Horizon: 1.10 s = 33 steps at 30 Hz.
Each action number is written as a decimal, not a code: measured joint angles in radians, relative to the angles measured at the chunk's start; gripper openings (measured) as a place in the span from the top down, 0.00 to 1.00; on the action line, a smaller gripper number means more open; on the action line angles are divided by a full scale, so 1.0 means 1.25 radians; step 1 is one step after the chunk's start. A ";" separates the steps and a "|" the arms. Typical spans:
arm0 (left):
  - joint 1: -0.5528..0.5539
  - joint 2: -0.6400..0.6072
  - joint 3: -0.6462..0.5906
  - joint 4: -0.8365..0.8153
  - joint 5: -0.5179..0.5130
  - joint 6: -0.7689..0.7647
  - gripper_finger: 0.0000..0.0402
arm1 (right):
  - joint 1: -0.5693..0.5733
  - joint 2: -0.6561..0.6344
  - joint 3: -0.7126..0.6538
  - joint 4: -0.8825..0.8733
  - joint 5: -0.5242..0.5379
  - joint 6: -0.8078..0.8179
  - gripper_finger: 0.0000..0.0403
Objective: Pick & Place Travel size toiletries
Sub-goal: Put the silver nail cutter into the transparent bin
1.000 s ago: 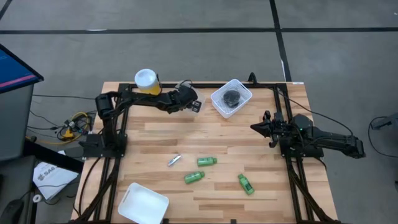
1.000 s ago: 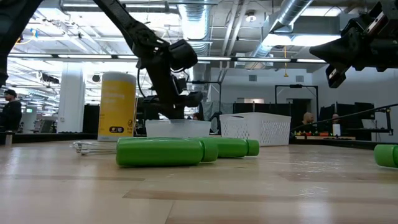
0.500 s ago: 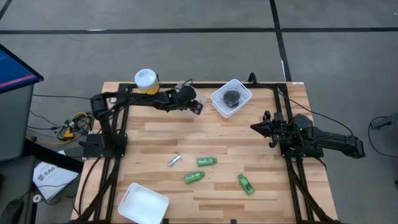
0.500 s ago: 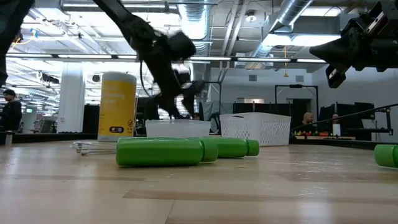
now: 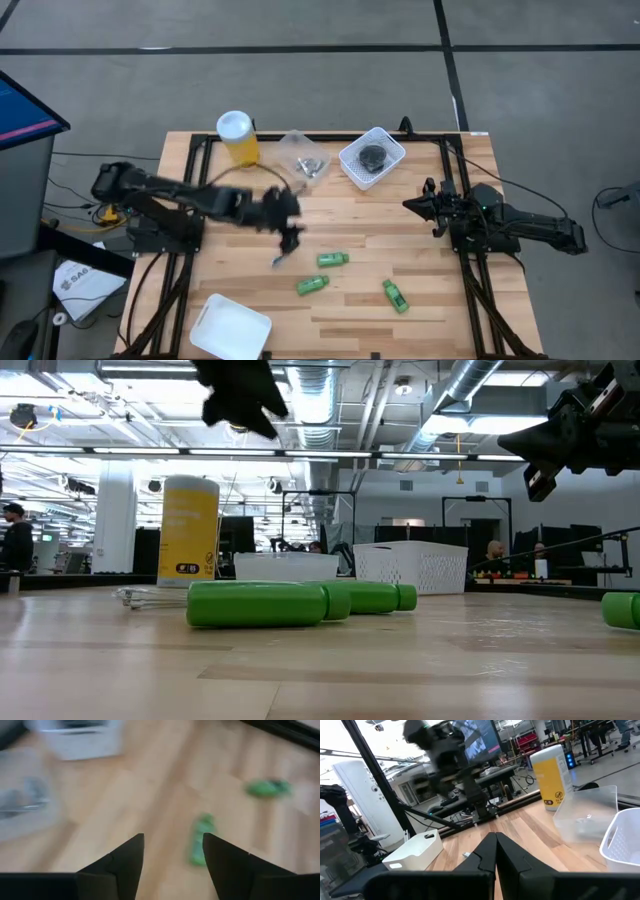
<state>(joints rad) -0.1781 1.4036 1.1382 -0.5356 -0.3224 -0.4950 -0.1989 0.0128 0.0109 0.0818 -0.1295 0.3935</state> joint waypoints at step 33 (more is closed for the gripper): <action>-0.189 0.303 -0.188 0.052 -0.029 -0.405 0.26 | 0.000 -0.001 0.000 0.000 0.000 0.000 1.00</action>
<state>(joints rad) -0.4141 1.7819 0.9035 -0.4709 -0.3587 -1.0014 -0.1986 0.0120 0.0113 0.0822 -0.1295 0.3939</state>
